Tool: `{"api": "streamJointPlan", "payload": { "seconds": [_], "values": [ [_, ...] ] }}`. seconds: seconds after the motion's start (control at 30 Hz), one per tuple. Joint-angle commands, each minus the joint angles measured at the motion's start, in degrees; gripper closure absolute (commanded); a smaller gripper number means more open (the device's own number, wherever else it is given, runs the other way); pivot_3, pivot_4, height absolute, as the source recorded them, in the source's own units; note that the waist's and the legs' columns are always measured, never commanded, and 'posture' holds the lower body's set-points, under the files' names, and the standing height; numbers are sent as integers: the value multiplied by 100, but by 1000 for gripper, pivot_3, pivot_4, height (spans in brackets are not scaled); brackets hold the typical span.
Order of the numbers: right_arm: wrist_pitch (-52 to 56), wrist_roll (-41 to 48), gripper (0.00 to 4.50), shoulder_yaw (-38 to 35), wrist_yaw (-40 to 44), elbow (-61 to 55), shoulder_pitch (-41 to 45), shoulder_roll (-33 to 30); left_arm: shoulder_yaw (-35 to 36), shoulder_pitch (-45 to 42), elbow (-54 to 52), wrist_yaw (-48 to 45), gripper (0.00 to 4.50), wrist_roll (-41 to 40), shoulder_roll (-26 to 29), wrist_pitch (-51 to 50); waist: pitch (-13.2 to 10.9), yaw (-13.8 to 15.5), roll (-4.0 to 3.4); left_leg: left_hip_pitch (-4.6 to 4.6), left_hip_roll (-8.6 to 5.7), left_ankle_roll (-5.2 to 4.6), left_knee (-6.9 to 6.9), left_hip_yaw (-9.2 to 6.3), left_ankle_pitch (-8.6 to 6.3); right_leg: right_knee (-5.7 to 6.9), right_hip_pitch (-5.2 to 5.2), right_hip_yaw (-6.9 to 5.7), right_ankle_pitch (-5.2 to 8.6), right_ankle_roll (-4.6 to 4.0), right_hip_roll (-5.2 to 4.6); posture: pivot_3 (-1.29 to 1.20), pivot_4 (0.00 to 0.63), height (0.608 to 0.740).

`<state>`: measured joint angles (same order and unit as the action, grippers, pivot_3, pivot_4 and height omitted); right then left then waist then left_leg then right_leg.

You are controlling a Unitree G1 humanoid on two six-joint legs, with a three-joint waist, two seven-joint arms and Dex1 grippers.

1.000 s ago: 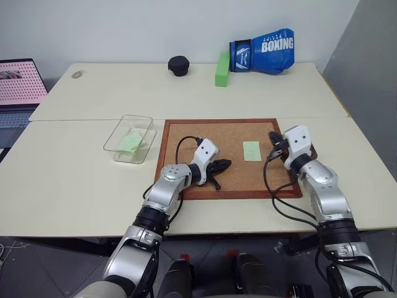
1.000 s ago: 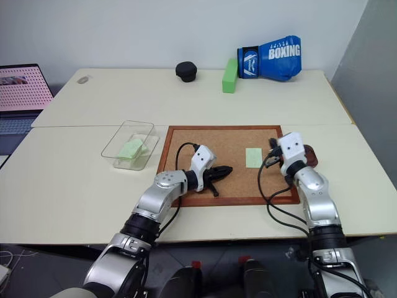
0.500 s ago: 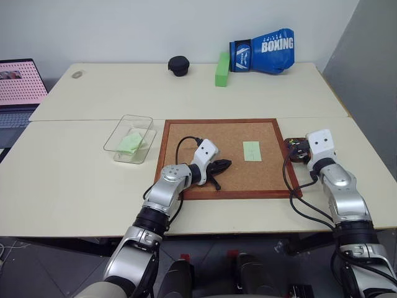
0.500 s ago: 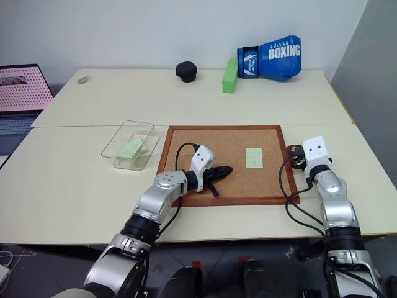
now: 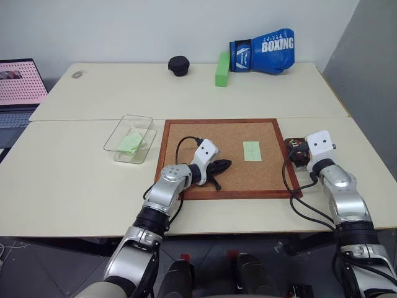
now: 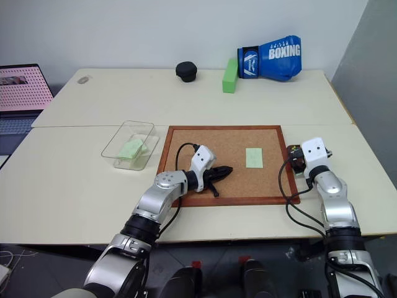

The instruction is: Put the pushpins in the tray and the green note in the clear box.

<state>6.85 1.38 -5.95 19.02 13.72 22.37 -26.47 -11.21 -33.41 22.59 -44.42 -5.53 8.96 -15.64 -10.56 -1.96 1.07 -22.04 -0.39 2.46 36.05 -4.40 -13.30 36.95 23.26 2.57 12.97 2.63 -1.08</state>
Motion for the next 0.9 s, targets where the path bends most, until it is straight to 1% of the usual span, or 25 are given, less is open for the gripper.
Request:
{"api": "streamJointPlan", "payload": {
  "seconds": [0.03, 0.2, 0.27, 0.3, 0.33, 0.37, 0.43, 0.5, 0.53, 0.57, 0.63, 0.67, 0.7, 0.83, 0.9],
  "values": [
    [191, 757, 235, -61, 803, -646, -37, 51, -40, -80, -44, -98, 4500, -17, 49, -18, 0, -1, 0, 0, 0, 0, 0, 0, 0, 0, 0, 0, 0, 0, 0, 0, 150, 740],
    [572, 1094, 235, 98, 1253, -749, 6, 128, 196, -393, -196, -196, 4500, -308, 41, -307, -3, 1, 4, -3, 1, 0, 1, -2, 0, 0, 0, -3, 0, 0, 0, 0, 150, 740],
    [627, 1113, 221, 238, 1470, -635, 76, 156, 321, -573, -269, -268, 4106, -488, 34, -498, -4, 1, 7, -5, 1, 0, 1, -3, 0, -1, 1, -5, 0, 0, 0, 0, 150, 740],
    [650, 1122, 221, 273, 1544, -567, 125, 172, 352, -630, -291, -330, 4009, -562, 44, -572, -5, -2, 7, -7, 1, 0, 1, -3, 0, -1, 3, -5, 0, 0, 0, 0, 150, 740],
    [633, 1107, 221, 312, 1610, -464, 199, 179, 369, -682, -301, -373, 3739, -602, 58, -592, -5, -3, 7, -7, 1, 0, 1, -3, 0, -1, 4, -5, 0, 0, 0, 0, 150, 740],
    [612, 1095, 221, 333, 1641, -383, 256, 182, 374, -715, -284, -402, 3620, -613, 68, -587, -5, -4, 7, -7, 1, 0, 1, -3, 0, -1, 4, -5, 0, 0, 1, 0, 150, 740],
    [566, 1074, 221, 349, 1694, -168, 415, 194, 340, -761, -222, -455, 3135, -584, 100, -529, -5, -10, 6, -7, 1, 0, 0, -2, 0, 0, 5, -4, 0, 0, 1, 0, 150, 740],
    [567, 1092, 221, 337, 1720, -26, 541, 212, 314, -782, -193, -492, 2801, -569, 127, -502, -5, -10, 7, -7, 1, 0, 0, -2, 0, -1, 5, -4, 0, 0, 0, 0, 150, 740],
    [555, 1088, 221, 341, 1729, 29, 583, 216, 302, -790, -189, -516, 2504, -566, 142, -492, -5, -8, 7, -7, 1, 0, 0, -2, 0, -1, 5, -4, 0, 0, 1, 0, 150, 740],
    [535, 1079, 221, 348, 1743, 70, 613, 217, 294, -800, -185, -538, 2382, -561, 155, -480, -5, -3, 7, -8, 1, 0, 0, -3, 0, -1, 5, -6, 0, 0, 1, 0, 150, 740],
    [515, 1069, 221, 354, 1763, 110, 642, 225, 291, -871, -104, -588, 1912, -534, 185, -426, -5, -2, 7, -8, 1, 0, -1, -3, 0, -1, 5, -6, 0, 0, 1, 0, 150, 740],
    [520, 1075, 221, 355, 1781, 88, 633, 223, 291, -917, -44, -606, 1773, -515, 198, -389, -5, 0, 7, -9, 1, 0, -1, -4, 0, -2, 5, -6, 0, 0, 0, 0, 150, 740],
    [548, 1098, 221, 355, 1813, 4, 591, 210, 293, -989, 57, -619, 1536, -490, 209, -334, -5, 1, 7, -10, 1, 0, -1, -4, 0, -3, 5, -6, 0, 0, 0, 0, 150, 740],
    [747, 1201, 221, 395, 1959, -566, 275, 115, 285, -1308, 605, -719, 870, -394, 235, -69, -5, 6, 7, -11, 0, 0, 0, -4, 0, -2, 6, -6, 0, 0, 0, 0, 150, 740],
    [890, 1254, 221, 412, 2014, -919, 55, 53, 239, -1523, 1108, -692, 438, -252, 212, 235, -5, 8, 7, -13, 0, 0, 0, -5, 0, -4, 7, -7, 0, 0, 0, 0, 150, 740]
  ]
}}
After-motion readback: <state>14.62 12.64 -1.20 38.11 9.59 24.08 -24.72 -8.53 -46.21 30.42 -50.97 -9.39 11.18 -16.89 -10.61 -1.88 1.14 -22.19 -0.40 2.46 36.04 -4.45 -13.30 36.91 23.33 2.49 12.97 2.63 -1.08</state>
